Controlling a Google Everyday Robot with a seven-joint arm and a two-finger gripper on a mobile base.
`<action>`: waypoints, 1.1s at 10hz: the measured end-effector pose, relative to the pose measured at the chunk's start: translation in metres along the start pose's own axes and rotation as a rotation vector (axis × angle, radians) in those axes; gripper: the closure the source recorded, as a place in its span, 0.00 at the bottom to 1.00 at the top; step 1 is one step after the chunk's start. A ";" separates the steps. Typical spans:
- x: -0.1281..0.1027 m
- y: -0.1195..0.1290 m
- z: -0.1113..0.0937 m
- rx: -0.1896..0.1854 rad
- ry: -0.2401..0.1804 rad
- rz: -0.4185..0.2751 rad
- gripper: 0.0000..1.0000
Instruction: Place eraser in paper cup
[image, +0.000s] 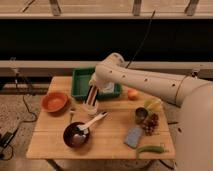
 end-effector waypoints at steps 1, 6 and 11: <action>-0.001 0.002 0.001 -0.001 0.006 -0.003 0.65; -0.014 0.003 -0.004 0.013 0.045 -0.027 0.20; -0.018 -0.003 -0.011 0.029 0.069 -0.044 0.20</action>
